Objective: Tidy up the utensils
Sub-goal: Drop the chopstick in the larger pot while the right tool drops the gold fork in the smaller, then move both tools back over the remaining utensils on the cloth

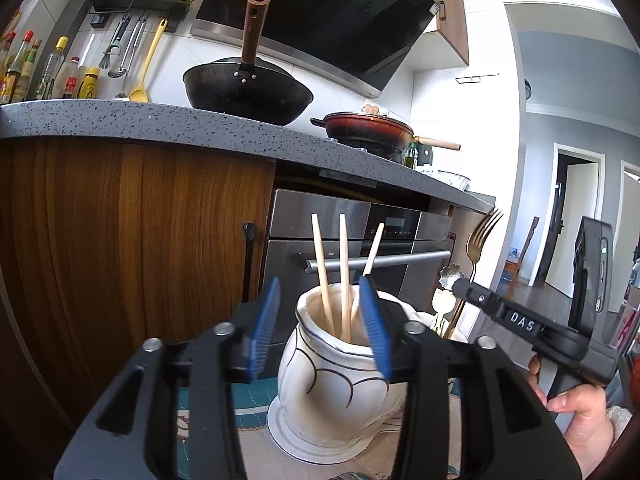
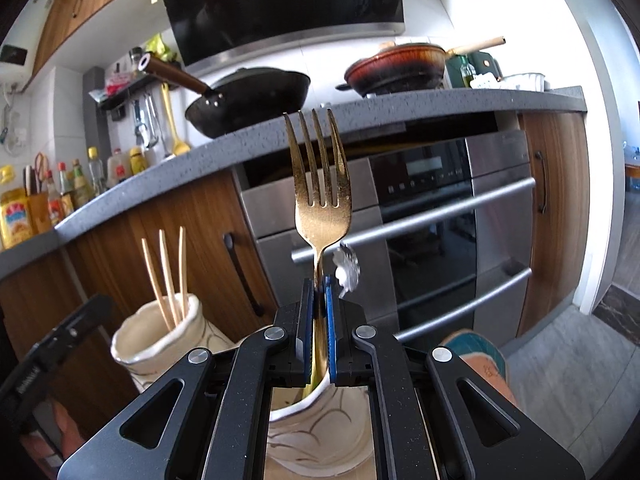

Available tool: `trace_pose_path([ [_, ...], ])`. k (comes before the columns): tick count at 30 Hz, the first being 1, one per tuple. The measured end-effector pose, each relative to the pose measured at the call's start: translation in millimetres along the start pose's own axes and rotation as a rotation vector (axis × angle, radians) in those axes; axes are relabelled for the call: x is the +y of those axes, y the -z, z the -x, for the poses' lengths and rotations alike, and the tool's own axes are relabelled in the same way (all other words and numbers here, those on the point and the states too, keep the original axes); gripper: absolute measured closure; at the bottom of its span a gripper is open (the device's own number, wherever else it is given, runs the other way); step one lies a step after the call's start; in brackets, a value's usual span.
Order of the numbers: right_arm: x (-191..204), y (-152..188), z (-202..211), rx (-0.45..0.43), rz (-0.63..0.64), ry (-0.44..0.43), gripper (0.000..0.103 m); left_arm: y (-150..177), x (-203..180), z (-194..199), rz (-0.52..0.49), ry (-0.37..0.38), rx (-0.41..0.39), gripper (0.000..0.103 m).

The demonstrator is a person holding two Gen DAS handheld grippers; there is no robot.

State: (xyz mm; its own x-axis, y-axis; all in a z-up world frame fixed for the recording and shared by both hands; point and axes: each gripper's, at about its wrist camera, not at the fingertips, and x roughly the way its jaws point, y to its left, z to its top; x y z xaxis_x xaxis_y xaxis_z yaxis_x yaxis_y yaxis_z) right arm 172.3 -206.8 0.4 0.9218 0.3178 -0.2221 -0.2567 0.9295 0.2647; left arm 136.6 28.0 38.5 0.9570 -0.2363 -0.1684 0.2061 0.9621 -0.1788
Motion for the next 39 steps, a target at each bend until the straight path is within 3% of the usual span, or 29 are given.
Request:
trace_pose_path([
  [5, 0.7, 1.7, -1.9, 0.012, 0.005, 0.010, 0.096, 1.0, 0.3, -0.9, -0.013, -0.025, 0.015, 0.045],
  [9, -0.6, 0.2, 2.3, -0.001, 0.000, 0.024, 0.069, 1.3, 0.8, 1.3, -0.011, -0.043, 0.020, 0.036],
  [12, -2.8, -0.2, 11.8, -0.015, -0.001, 0.037, 0.064, 1.7, 1.9, 5.3, -0.009, -0.046, 0.022, 0.032],
  [17, -6.0, 1.7, 32.6, -0.011, -0.013, 0.049, 0.047, 4.6, 3.2, 16.3, -0.015, -0.063, 0.030, 0.025],
  [22, -5.9, 8.7, 57.4, 0.003, -0.030, 0.062, 0.015, 11.6, 7.1, 31.8, -0.008, -0.089, 0.056, 0.016],
  [27, -5.3, 27.7, 74.6, 0.058, -0.024, 0.070, 0.010, 17.9, 8.4, 47.7, -0.001, -0.087, 0.087, 0.010],
  [39, 15.2, 73.6, 96.6, 0.231, 0.071, 0.063, 0.008, 45.8, -5.8, 77.0, -0.055, -0.068, 0.225, 0.007],
])
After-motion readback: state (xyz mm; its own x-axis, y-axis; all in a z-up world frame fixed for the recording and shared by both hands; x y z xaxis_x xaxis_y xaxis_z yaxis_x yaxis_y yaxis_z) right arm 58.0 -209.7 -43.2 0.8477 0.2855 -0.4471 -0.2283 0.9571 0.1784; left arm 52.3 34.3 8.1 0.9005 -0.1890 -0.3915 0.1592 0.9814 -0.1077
